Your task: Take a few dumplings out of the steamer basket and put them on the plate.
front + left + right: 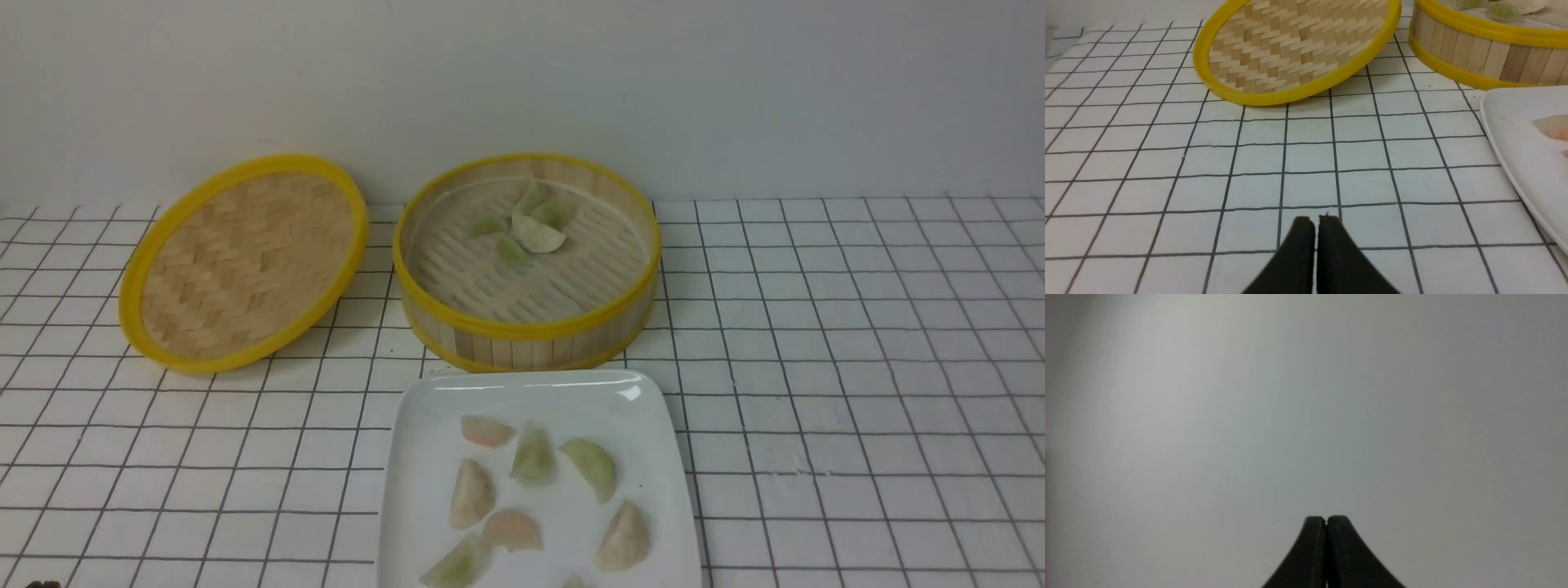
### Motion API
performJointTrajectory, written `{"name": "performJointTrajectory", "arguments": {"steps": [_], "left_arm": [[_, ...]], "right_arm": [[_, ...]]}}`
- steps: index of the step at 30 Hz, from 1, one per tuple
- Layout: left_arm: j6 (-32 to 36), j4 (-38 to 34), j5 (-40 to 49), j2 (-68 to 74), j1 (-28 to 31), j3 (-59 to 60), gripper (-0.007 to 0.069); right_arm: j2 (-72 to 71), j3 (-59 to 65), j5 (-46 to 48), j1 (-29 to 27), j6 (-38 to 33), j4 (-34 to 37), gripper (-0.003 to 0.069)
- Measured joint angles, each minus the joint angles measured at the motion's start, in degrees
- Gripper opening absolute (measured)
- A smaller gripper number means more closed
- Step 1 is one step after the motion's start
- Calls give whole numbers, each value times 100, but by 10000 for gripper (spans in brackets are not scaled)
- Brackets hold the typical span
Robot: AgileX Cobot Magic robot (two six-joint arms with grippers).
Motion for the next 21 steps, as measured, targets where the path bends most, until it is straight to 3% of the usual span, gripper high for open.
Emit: {"name": "performJointTrajectory", "arguments": {"steps": [3, 4, 6, 10, 13, 21], "left_arm": [[0, 0, 0, 0, 0, 0, -6], [0, 0, 0, 0, 0, 0, -6], [0, 0, 0, 0, 0, 0, -6], [0, 0, 0, 0, 0, 0, -6], [0, 0, 0, 0, 0, 0, -6], [0, 0, 0, 0, 0, 0, -6]], "right_arm": [[0, 0, 290, 61, -1377, 1512, -14], [0, 0, 311, 61, -1481, 1620, -14], [0, 0, 525, 80, -2866, 2963, -14], [0, 0, 697, 80, -4240, 4160, -14], [0, 0, 790, 80, -4572, 4492, -14], [0, 272, 1225, -51, -4633, 4590, -14]]}}
